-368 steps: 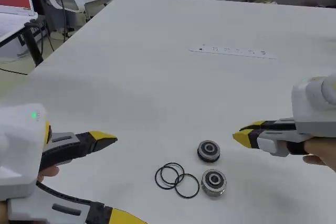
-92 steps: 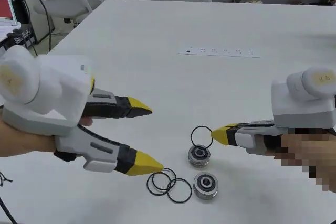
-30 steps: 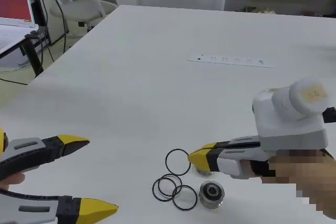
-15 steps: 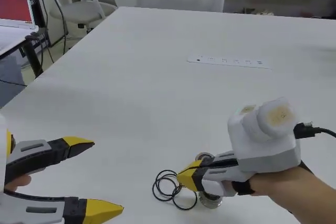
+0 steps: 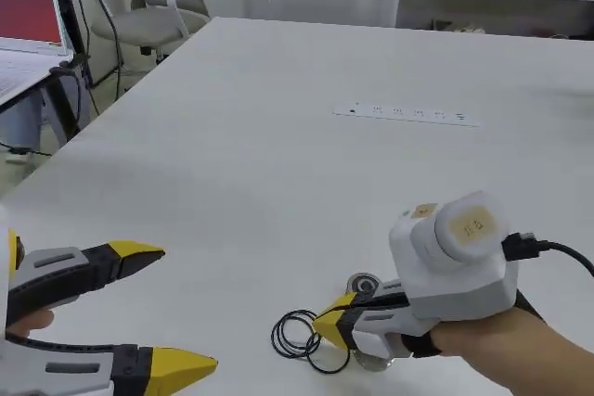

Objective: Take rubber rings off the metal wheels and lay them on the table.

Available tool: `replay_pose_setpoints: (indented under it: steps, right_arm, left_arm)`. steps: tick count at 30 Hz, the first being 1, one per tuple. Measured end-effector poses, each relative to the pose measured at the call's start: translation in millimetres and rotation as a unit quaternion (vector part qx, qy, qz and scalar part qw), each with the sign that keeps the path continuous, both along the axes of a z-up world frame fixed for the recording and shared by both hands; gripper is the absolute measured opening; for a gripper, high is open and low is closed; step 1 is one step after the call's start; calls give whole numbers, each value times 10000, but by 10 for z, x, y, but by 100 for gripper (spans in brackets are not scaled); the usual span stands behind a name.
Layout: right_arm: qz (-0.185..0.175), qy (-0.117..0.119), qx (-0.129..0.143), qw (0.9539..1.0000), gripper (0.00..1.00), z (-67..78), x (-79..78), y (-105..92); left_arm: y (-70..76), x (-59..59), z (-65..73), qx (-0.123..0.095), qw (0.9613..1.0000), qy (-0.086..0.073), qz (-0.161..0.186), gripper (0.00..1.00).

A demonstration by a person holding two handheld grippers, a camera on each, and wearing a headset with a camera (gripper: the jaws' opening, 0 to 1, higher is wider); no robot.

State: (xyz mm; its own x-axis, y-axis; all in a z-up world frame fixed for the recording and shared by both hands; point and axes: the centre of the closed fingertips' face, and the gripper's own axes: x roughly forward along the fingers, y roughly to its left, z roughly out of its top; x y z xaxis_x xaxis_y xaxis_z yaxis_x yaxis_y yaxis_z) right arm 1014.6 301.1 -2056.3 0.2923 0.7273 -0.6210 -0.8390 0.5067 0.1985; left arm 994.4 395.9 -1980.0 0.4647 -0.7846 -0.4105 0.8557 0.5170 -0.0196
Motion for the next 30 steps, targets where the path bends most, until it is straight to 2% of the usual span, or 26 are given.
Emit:
replay_pose_setpoints:
  steps: [6, 13, 18, 22, 30]
  right_arm:
    - [-25, -82, -51, 10000, 1, 3, 30, -22]
    - [-159, -152, 38, 9998, 5, 91, 94, -66]
    - [-285, -210, 196, 9992, 8, 225, 151, -100]
    - [-303, -338, 209, 9988, 12, 331, 209, -165]
    - [-525, -305, 528, 9968, 21, 550, 304, -272]
  left_arm:
    - [-1, 1, 2, 16, 10000, -20, -12, 72]
    - [-1, -2, 3, 8, 10000, -27, -13, 72]
    - [0, -3, 1, 16, 10000, -23, -27, 72]
    - [-4, -4, -1, 0, 10000, -16, -35, 72]
    - [0, -6, -33, 29, 10000, 30, -81, 72]
